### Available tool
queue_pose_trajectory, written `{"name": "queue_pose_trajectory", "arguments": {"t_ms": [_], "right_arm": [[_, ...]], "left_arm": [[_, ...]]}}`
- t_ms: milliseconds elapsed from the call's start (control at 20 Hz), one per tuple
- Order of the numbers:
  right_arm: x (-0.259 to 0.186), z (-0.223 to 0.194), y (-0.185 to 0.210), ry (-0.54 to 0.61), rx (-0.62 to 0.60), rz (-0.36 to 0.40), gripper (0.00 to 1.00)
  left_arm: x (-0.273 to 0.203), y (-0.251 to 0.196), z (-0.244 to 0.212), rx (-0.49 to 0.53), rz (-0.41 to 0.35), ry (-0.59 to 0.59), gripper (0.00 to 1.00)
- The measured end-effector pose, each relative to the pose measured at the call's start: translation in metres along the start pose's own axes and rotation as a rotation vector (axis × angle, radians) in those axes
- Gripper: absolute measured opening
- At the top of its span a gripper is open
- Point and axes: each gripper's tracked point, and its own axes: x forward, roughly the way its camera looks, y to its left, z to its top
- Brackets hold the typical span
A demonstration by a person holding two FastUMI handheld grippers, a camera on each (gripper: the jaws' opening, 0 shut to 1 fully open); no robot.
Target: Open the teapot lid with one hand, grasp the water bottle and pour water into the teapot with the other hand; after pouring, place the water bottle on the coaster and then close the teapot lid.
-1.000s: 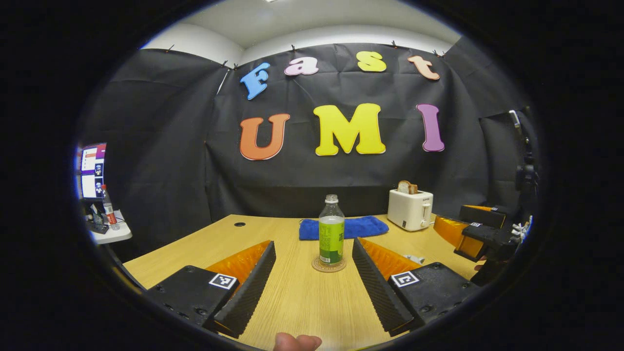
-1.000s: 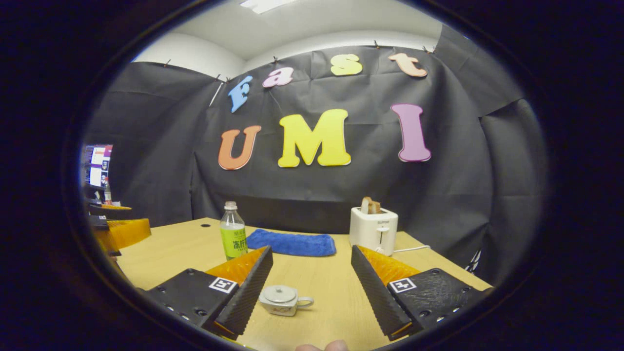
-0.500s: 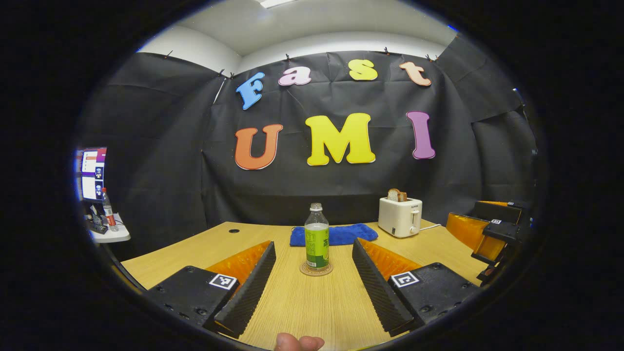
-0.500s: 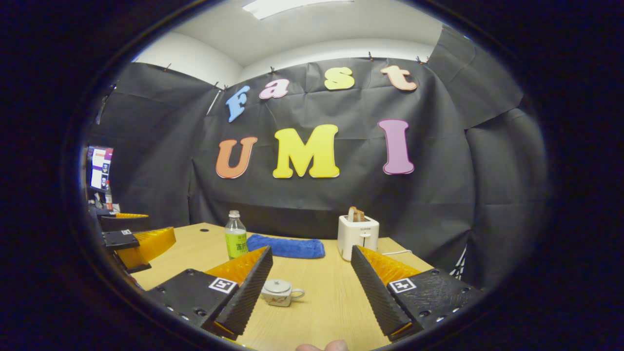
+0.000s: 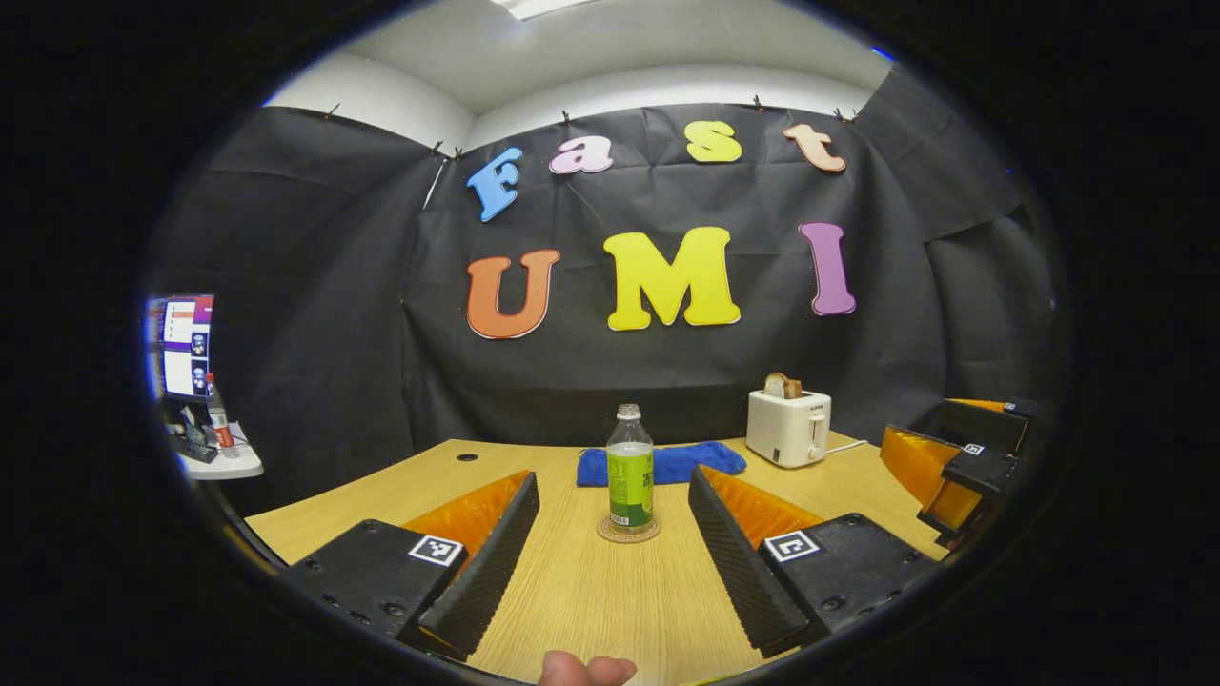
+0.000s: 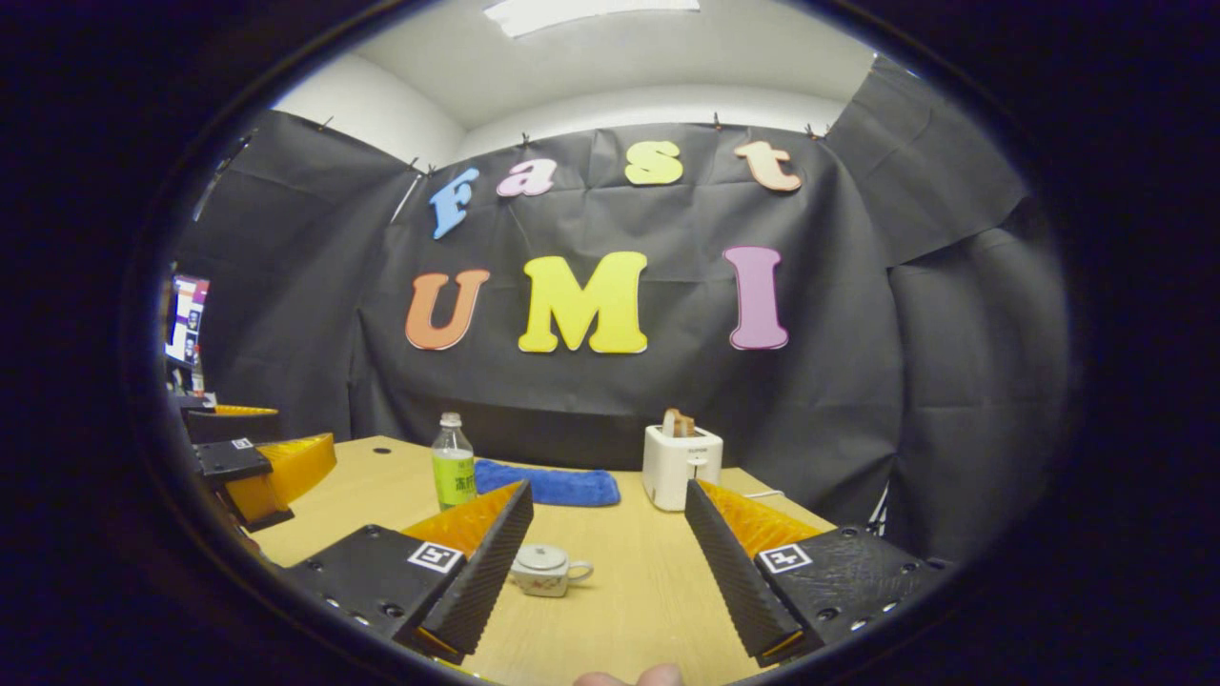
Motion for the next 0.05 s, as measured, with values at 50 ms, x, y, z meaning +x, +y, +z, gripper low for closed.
{"name": "queue_pose_trajectory", "arguments": {"t_ms": [50], "right_arm": [[-0.0002,0.0016,0.0012,0.002,-0.003,-0.002,0.96]], "left_arm": [[-0.0002,-0.0005,0.0002,0.0,0.0,-0.001,0.99]]}}
